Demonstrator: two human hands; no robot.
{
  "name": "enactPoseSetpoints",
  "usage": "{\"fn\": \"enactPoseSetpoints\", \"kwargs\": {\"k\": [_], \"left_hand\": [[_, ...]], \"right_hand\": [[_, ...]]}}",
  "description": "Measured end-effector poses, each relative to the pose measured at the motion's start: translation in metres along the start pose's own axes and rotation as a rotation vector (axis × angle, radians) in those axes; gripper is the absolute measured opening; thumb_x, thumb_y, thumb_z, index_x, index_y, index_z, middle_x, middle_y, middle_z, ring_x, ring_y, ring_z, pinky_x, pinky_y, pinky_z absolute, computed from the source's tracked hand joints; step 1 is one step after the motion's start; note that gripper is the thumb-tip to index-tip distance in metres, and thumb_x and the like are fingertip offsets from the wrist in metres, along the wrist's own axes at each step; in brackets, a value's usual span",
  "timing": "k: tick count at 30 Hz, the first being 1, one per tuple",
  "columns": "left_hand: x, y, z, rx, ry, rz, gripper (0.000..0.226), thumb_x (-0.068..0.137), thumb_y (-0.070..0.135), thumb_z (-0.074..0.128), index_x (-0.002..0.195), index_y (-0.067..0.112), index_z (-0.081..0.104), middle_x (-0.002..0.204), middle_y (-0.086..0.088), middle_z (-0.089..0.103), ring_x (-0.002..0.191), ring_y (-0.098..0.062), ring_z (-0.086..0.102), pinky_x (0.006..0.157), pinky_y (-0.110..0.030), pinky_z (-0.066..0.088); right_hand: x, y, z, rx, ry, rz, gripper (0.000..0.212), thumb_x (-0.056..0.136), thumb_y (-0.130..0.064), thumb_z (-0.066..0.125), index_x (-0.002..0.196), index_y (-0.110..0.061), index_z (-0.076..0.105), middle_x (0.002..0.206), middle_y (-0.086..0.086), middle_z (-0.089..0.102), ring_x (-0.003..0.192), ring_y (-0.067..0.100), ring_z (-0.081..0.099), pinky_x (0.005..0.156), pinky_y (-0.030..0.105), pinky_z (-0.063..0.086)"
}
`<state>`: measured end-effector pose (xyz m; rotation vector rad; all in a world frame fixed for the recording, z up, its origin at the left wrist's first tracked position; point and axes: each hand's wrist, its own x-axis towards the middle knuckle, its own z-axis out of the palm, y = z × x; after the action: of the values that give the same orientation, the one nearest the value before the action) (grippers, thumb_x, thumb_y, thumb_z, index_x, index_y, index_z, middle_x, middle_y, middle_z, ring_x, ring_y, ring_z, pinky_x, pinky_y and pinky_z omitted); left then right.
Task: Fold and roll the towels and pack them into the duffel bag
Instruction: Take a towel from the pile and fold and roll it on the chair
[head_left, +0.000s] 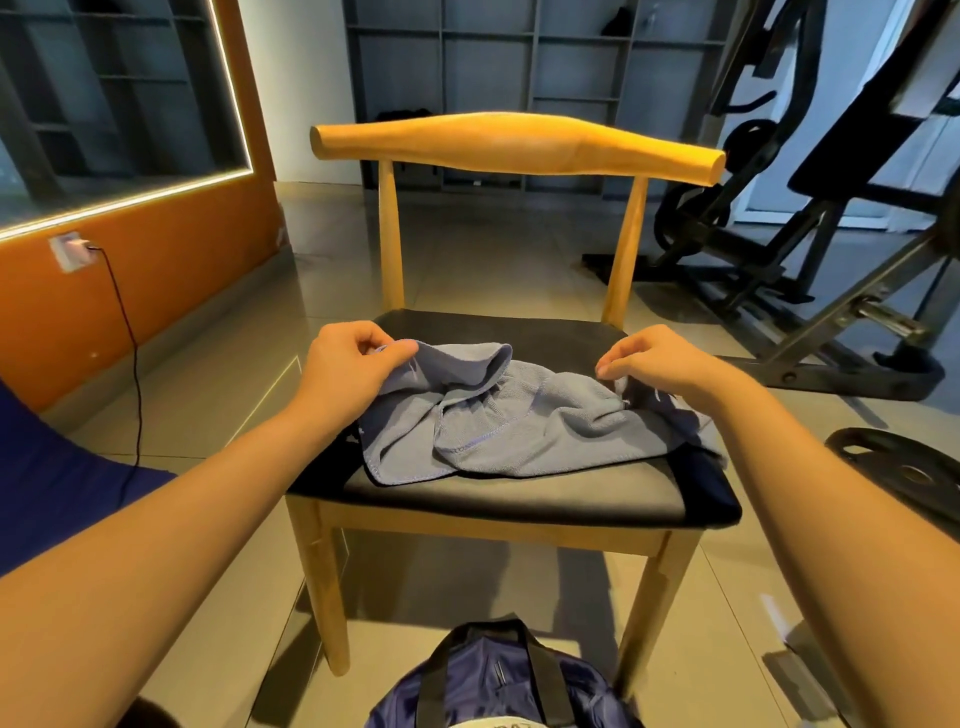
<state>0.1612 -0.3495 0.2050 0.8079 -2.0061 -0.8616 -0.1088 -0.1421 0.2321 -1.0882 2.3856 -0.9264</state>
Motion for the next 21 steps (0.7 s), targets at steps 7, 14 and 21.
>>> {"fn": "enactPoseSetpoints", "kwargs": {"k": [7,14,21], "left_hand": [[0.004,0.01,-0.006,-0.231,-0.099,-0.306,0.021,0.092,0.034,0.073,0.084,0.016,0.08,0.079,-0.008,0.07,0.073,-0.018,0.06,0.063,-0.028,0.05],[0.006,0.023,-0.003,-0.489,0.036,-0.347,0.012,0.093,0.02,0.071,0.086,0.014,0.077,0.064,-0.004,0.059,0.061,-0.017,0.048,0.055,-0.02,0.046],[0.0,0.024,0.0,-0.464,0.05,-0.339,0.014,0.09,0.025,0.076,0.092,0.012,0.079,0.078,-0.013,0.062,0.064,-0.017,0.05,0.055,-0.023,0.046]], "right_hand": [[-0.005,-0.005,-0.013,0.134,0.057,-0.016,0.011,0.096,-0.009,0.066,0.091,-0.008,0.076,0.079,0.003,0.068,0.07,0.013,0.056,0.055,0.018,0.042],[-0.009,-0.014,-0.039,0.665,0.313,-0.137,0.022,0.098,-0.004,0.057,0.1,-0.011,0.078,0.099,0.005,0.073,0.095,0.018,0.063,0.08,0.028,0.049],[-0.013,0.012,-0.032,0.506,0.243,0.077,0.023,0.089,-0.004,0.062,0.086,-0.015,0.081,0.102,0.005,0.074,0.101,0.024,0.062,0.073,0.033,0.047]]}}
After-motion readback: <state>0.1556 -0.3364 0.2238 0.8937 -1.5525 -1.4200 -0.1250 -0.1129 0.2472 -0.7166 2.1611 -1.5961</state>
